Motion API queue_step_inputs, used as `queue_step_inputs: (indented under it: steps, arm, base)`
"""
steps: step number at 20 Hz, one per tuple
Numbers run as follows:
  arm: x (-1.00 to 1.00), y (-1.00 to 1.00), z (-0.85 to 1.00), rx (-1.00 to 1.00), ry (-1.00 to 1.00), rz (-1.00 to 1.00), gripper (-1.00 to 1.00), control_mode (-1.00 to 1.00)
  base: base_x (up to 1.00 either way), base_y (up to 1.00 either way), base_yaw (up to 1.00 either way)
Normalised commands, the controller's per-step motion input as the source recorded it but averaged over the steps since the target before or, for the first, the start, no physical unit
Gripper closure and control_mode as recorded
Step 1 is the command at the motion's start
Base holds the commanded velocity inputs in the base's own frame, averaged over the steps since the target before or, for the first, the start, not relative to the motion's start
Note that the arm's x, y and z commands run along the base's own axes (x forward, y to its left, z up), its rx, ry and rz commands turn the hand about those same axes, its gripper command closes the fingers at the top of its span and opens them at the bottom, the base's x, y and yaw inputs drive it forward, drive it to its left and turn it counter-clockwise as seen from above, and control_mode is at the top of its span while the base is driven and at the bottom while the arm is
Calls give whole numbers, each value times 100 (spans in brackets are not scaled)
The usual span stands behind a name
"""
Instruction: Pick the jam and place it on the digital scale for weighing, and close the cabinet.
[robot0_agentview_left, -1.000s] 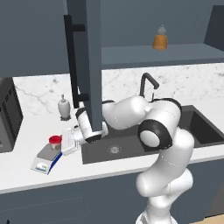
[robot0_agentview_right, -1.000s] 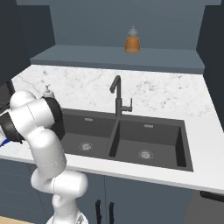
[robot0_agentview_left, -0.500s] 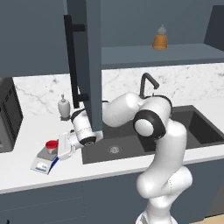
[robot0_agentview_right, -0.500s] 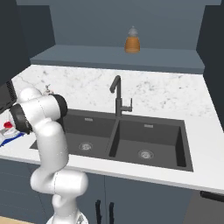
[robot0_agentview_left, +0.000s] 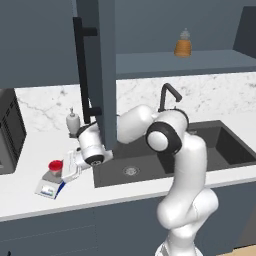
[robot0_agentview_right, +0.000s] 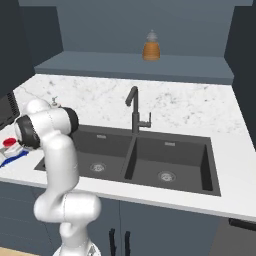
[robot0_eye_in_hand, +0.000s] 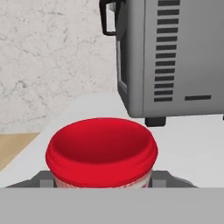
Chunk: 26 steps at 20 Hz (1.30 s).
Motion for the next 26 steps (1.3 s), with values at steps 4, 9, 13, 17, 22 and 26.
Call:
queue_step_inputs:
  steps: [4, 9, 13, 17, 22, 26]
  arm:
    - [17, 4, -42, 0, -3, 0, 100, -100]
    - [8, 0, -44, 0, -2, 0, 100, -100]
    - [-3, 0, -15, 0, -4, 0, -100, -100]
    - [-14, 0, 0, 0, -5, 0, -100, -100]
    - [-7, -5, 0, 0, -3, 0, -100, -100]
    - [-19, -26, 0, 1, -2, 0, -100, -100]
  base:
    - [0, 0, 0]
    - [0, 0, 0]
    - [0, 0, 0]
    - [0, 0, 0]
    - [0, 0, 0]
    - [0, 0, 0]
